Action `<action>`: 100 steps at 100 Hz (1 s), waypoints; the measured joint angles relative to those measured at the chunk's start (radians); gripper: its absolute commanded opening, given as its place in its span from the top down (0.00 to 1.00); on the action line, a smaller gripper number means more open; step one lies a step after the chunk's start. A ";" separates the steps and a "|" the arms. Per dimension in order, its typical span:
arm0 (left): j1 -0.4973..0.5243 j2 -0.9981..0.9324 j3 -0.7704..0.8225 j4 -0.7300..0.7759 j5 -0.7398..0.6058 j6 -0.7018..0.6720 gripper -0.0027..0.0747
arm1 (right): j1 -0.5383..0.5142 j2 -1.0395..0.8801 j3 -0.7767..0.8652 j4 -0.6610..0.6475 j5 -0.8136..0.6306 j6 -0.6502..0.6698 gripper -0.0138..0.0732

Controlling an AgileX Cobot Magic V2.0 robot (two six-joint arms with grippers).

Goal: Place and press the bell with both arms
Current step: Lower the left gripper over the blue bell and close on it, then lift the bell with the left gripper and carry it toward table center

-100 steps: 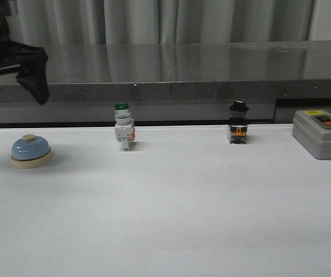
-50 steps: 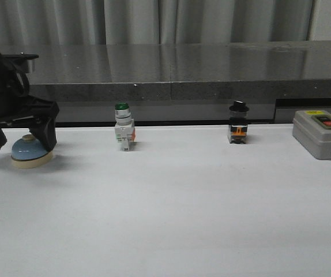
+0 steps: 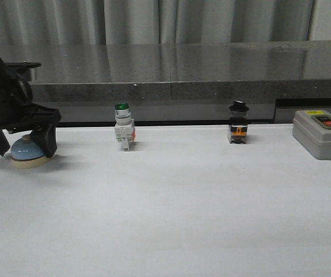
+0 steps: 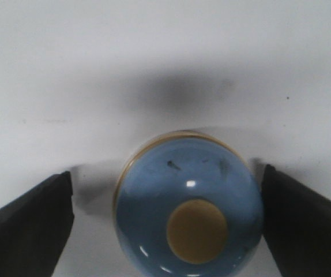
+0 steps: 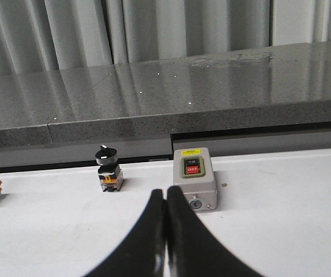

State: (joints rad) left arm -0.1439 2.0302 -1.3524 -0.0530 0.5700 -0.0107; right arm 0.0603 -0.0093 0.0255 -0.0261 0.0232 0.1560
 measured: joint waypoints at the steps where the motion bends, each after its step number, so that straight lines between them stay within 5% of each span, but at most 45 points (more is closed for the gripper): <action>1: 0.000 0.000 0.000 0.000 0.000 0.000 0.28 | 0.000 0.000 0.000 0.000 0.000 0.000 0.91; 43: 0.000 0.000 0.000 0.000 0.000 0.000 0.70 | 0.000 0.000 0.000 0.000 0.000 0.000 0.91; 100: -0.060 -0.226 0.000 0.002 0.109 0.000 0.71 | 0.000 0.000 0.000 0.000 0.000 0.000 0.91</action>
State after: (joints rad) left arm -0.2035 1.8040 -1.3526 -0.0511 0.6794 -0.0107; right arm 0.0603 -0.0093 0.0255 -0.0261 0.0232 0.1560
